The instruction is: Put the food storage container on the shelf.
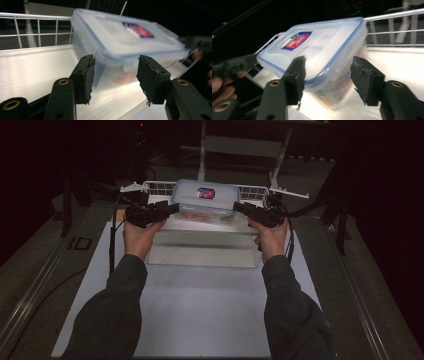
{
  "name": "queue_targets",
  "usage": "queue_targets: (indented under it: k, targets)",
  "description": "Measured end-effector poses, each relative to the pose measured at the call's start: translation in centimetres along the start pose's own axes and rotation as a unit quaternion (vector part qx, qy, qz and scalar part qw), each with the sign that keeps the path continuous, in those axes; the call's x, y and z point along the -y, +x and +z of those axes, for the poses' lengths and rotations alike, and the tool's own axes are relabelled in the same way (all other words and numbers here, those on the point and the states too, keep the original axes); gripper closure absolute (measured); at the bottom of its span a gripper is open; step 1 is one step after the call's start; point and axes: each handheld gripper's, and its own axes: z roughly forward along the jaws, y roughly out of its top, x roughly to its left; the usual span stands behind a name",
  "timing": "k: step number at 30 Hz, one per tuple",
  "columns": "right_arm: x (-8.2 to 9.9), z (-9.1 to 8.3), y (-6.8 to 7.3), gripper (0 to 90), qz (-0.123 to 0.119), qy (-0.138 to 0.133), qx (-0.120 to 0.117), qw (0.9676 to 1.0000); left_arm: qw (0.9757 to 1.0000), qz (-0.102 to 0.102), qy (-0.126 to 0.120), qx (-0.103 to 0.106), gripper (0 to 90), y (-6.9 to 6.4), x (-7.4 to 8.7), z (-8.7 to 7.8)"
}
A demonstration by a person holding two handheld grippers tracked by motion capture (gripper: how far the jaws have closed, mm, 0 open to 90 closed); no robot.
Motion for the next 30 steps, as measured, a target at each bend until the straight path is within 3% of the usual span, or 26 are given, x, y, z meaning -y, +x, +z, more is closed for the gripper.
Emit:
queue_targets:
  k: [4,8,10,11,15,16,18,21,25,30]
  targets:
    - [-0.1,-0.7,0.2,43.8,-0.020,-0.002,0.017,0.9997,0.9998,0.019,0.007,-0.005,46.3,0.0,0.2,-0.5]
    - [0.0,-2.2,1.2,43.5,-0.075,0.004,0.026,0.9969,0.9990,0.042,0.008,-0.009,46.5,-0.4,0.1,-1.6]
    - [0.0,-2.5,1.4,43.7,-0.088,0.007,0.026,0.9957,0.9986,0.052,0.005,-0.007,46.5,-0.6,0.0,-2.3]
    - [0.1,-3.2,2.1,43.7,-0.114,0.014,0.028,0.9930,0.9982,0.060,0.006,-0.004,46.4,-0.8,-0.1,-2.8]
    - [0.6,-4.3,3.6,43.4,-0.174,0.047,0.019,0.9834,0.9966,0.082,0.001,0.008,46.1,-1.4,0.0,-4.6]
    - [1.0,-4.7,4.3,43.3,-0.201,0.067,0.013,0.9772,0.9962,0.087,0.001,0.009,45.5,-1.5,0.0,-4.9]
    - [1.6,-5.2,5.3,42.8,-0.227,0.085,0.010,0.9702,0.9951,0.098,0.000,0.009,44.8,-2.0,0.3,-5.8]
    - [2.4,-6.0,6.4,41.7,-0.242,0.096,-0.004,0.9655,0.9949,0.100,-0.001,0.014,43.4,-2.5,1.3,-7.2]
    - [3.9,-7.5,6.9,39.4,-0.257,0.093,-0.015,0.9618,0.9938,0.110,-0.004,0.015,41.8,-3.1,3.5,-8.9]
    - [6.5,-9.0,7.0,37.5,-0.293,0.099,0.009,0.9509,0.9925,0.122,0.007,-0.001,40.6,-2.9,6.2,-10.8]
